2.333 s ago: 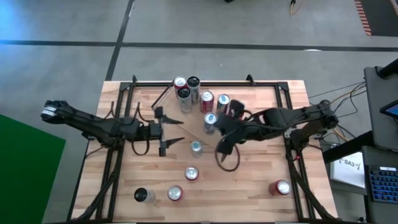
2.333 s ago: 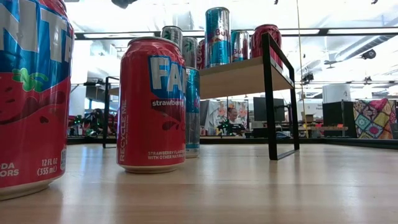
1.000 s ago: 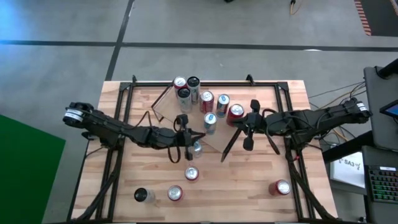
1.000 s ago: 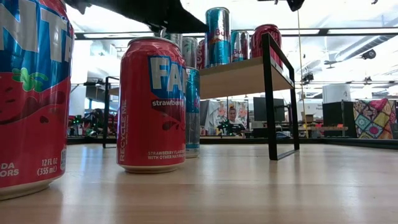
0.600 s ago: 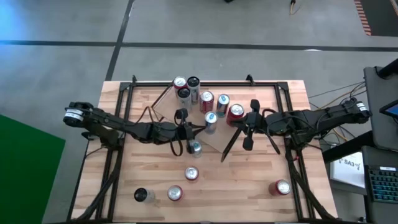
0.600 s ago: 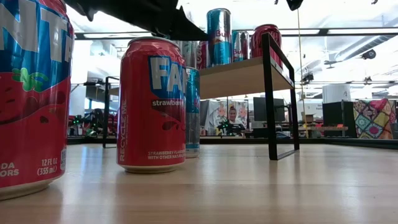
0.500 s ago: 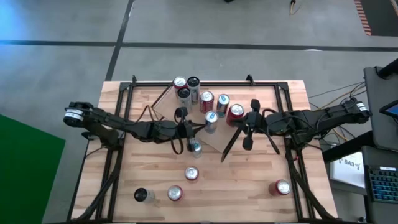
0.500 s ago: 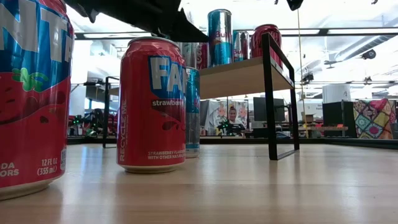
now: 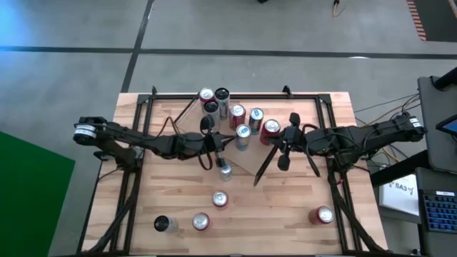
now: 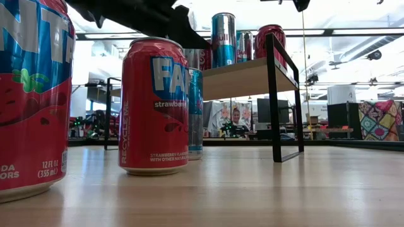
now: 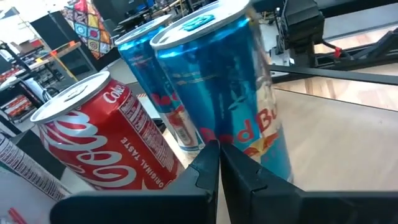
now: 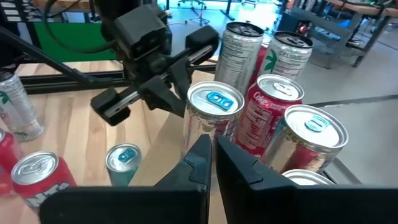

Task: Place canned beverage on shelf
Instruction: Put the silver/blue soda can on the shelf, align with the other silver/blue soda can

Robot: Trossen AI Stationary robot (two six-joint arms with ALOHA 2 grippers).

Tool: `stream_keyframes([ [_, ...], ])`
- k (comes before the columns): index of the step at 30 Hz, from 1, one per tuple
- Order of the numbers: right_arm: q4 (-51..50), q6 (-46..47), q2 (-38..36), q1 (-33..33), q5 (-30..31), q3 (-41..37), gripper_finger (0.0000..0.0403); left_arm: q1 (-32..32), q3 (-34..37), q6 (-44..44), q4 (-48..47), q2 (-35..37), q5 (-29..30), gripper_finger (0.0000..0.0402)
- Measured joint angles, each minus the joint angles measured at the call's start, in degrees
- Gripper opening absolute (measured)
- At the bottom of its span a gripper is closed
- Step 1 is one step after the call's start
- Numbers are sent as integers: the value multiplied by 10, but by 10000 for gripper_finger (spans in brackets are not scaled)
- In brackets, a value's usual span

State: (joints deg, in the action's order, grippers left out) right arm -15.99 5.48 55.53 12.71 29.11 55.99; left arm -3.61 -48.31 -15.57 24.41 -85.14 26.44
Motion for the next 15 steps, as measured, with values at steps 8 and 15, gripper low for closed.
stream_keyframes([
  [8, 0, 0, 0, 0, 10, 0, 12, -12, 0, -6, -41, 8, 0, 0],
  [15, 0, -16, 0, 0, 10, 0, 12, -32, 1, 10, -97, 31, -55, 0],
])
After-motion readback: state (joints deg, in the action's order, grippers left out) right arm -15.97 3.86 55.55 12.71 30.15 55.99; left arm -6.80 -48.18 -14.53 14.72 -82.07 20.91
